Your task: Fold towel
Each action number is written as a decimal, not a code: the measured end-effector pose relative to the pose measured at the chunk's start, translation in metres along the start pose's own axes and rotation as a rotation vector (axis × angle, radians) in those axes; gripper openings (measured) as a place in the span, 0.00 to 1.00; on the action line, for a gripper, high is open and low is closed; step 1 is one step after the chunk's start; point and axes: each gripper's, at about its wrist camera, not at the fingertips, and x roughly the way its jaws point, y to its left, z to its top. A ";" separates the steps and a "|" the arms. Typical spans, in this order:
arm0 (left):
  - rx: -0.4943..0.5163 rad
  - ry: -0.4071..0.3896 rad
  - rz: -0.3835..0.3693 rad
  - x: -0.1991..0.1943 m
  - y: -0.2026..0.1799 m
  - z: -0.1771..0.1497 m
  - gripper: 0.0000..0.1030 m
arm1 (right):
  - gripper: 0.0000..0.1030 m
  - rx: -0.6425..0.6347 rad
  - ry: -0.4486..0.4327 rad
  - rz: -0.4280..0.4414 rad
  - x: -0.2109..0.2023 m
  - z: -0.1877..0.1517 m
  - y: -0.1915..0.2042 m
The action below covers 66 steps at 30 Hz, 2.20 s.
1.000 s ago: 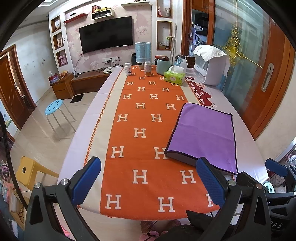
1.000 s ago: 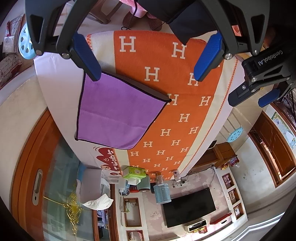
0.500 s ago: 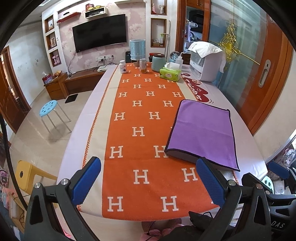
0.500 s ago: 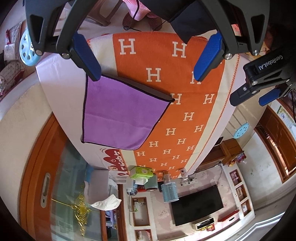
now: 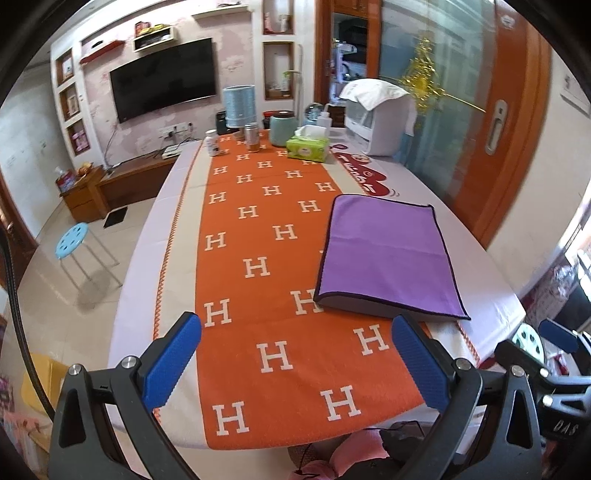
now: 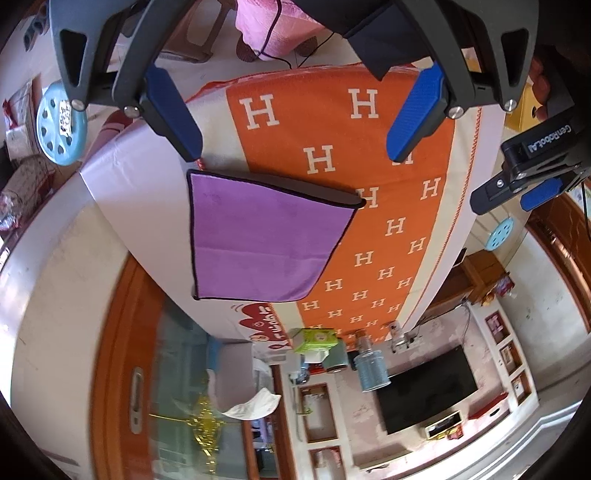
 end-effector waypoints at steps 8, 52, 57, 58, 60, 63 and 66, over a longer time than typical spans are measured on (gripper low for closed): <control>0.060 0.015 -0.028 0.016 -0.002 0.000 0.99 | 0.97 0.059 -0.029 -0.022 0.002 -0.012 -0.026; 0.397 0.369 -0.067 0.261 -0.074 0.006 0.99 | 0.69 -0.163 0.208 0.035 0.180 -0.016 -0.145; 0.408 0.387 -0.070 0.270 -0.077 0.006 0.99 | 0.62 -0.185 0.215 0.046 0.189 -0.011 -0.144; 0.408 0.389 -0.074 0.272 -0.077 0.007 0.99 | 0.62 -0.193 0.213 0.050 0.190 -0.010 -0.143; 0.409 0.396 -0.079 0.274 -0.077 0.007 0.96 | 0.57 -0.208 0.214 0.057 0.192 -0.009 -0.141; 0.406 0.402 -0.083 0.277 -0.079 0.007 0.90 | 0.48 -0.233 0.216 0.072 0.194 -0.008 -0.138; 0.402 0.407 -0.101 0.278 -0.079 0.008 0.82 | 0.41 -0.252 0.213 0.081 0.194 -0.006 -0.135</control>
